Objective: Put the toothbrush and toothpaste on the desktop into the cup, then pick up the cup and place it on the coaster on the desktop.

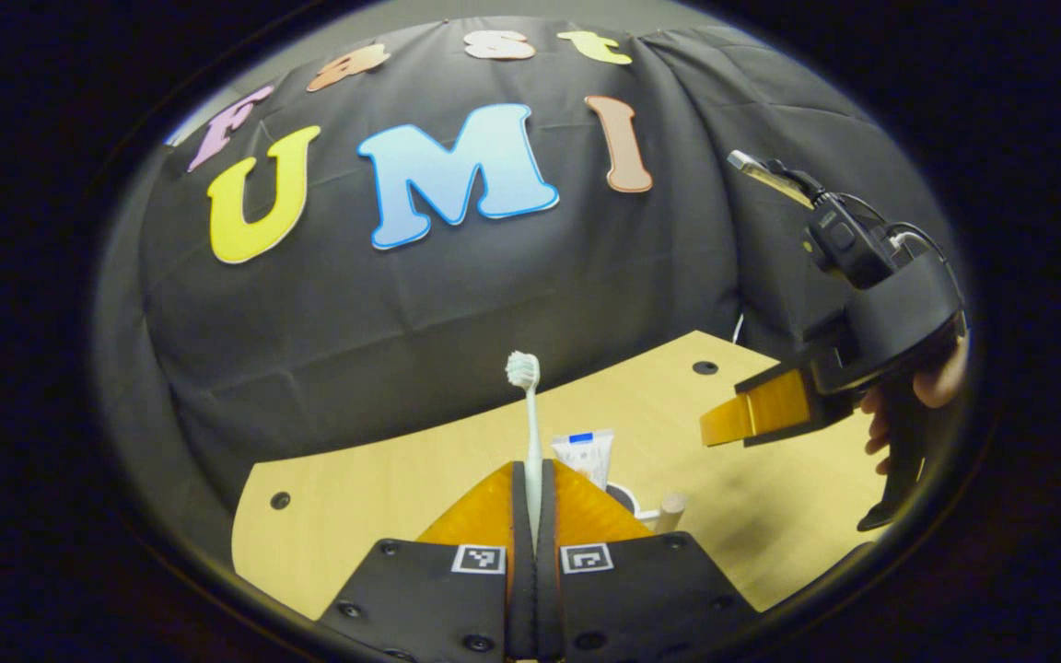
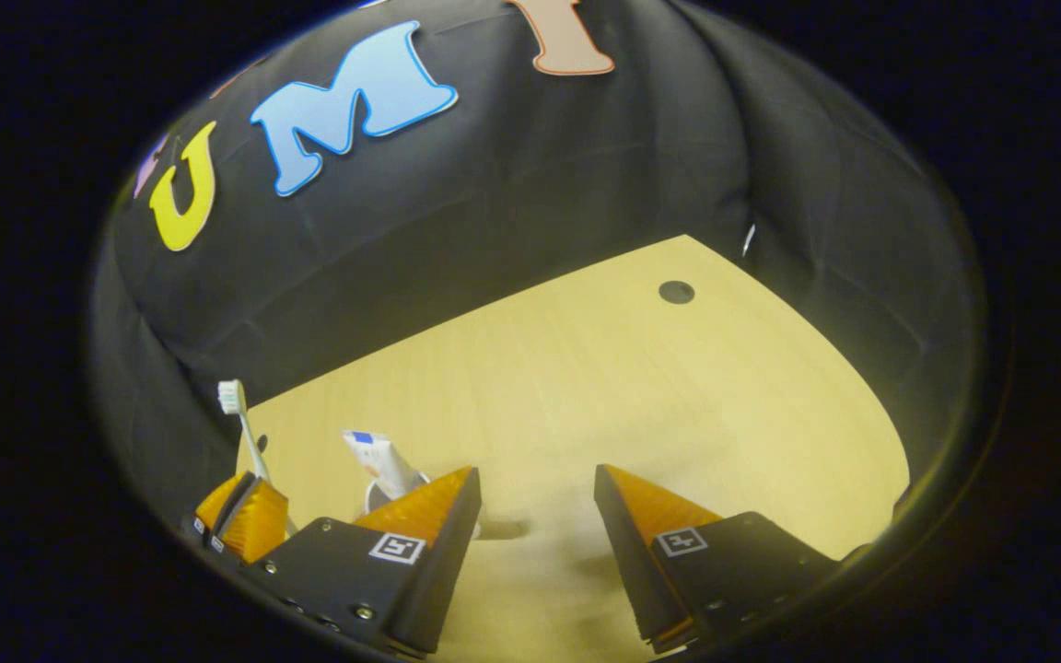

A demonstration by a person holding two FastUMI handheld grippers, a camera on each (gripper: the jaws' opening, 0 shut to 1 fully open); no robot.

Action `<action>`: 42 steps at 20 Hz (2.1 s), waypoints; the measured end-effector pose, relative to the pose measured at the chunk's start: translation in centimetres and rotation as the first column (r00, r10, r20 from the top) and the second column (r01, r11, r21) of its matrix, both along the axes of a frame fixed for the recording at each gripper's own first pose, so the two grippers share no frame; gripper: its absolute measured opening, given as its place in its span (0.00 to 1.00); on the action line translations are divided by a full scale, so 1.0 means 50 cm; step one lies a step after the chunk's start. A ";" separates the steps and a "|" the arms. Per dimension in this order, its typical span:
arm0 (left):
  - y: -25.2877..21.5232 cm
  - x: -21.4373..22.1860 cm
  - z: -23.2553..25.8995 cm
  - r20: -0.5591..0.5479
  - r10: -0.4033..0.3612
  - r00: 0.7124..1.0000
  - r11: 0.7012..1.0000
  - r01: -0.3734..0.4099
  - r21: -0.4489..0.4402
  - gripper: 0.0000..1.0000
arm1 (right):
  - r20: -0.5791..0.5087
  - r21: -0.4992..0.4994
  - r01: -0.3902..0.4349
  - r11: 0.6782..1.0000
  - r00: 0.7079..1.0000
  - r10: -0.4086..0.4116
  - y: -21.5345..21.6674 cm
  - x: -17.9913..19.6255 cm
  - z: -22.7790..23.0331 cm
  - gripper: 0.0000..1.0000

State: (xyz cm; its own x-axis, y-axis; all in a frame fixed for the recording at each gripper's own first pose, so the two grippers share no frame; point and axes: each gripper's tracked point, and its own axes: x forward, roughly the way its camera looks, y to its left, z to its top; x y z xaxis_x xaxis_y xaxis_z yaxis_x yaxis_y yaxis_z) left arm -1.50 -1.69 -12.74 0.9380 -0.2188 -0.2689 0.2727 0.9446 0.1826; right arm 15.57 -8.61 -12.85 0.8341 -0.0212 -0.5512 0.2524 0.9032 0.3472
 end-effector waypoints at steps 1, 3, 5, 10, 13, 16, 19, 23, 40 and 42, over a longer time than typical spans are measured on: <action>-0.008 0.007 0.001 0.009 -0.009 1.000 1.000 0.009 0.004 0.08 | -0.004 -0.002 0.006 1.000 1.000 -0.006 -0.008 -0.004 -0.003 0.76; -0.027 0.024 0.002 0.025 -0.026 0.999 1.000 0.026 0.005 0.08 | -0.014 -0.006 0.020 1.000 1.000 -0.020 -0.029 -0.012 -0.009 0.76; -0.045 0.041 0.002 0.039 -0.042 0.998 0.999 0.042 0.003 0.08 | -0.023 -0.007 0.038 0.999 0.999 -0.038 -0.050 -0.019 -0.012 0.76; -0.070 0.088 -0.005 0.070 -0.068 0.995 0.998 0.068 0.004 0.08 | -0.053 -0.019 0.078 0.997 0.995 -0.079 -0.101 -0.042 -0.033 0.76; -0.085 0.102 -0.017 0.073 -0.079 0.994 0.997 0.080 -0.011 0.08 | -0.071 -0.022 0.095 0.995 0.993 -0.096 -0.120 -0.053 -0.047 0.76; -0.093 0.112 -0.019 0.079 -0.081 0.994 0.996 0.083 -0.029 0.08 | -0.084 -0.025 0.104 0.994 0.991 -0.106 -0.129 -0.058 -0.057 0.76; -0.093 0.116 -0.026 0.080 -0.070 0.994 0.997 0.073 -0.036 0.08 | -0.096 -0.022 0.103 0.994 0.990 -0.104 -0.130 -0.059 -0.064 0.76; -0.085 0.118 -0.043 0.068 -0.058 0.996 0.997 0.061 -0.050 0.08 | -0.109 -0.017 0.098 0.995 0.989 -0.099 -0.123 -0.059 -0.073 0.76; -0.056 0.091 -0.061 0.055 0.011 0.998 0.997 -0.007 -0.073 0.19 | -0.118 0.004 0.062 0.998 0.991 -0.061 -0.086 -0.051 -0.090 0.76; -0.050 0.083 -0.060 0.055 0.020 0.998 0.997 -0.016 -0.076 0.19 | -0.120 0.007 0.054 0.999 0.991 -0.053 -0.084 -0.051 -0.091 0.76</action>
State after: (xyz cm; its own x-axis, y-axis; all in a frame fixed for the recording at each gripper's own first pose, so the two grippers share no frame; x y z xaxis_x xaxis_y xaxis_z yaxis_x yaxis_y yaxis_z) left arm 2.68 -4.18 -15.73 0.9551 -0.2194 -0.1991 0.2468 0.9610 0.1249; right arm 13.02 -12.80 -17.42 0.7600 -0.0581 -0.6473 0.3407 0.8838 0.3206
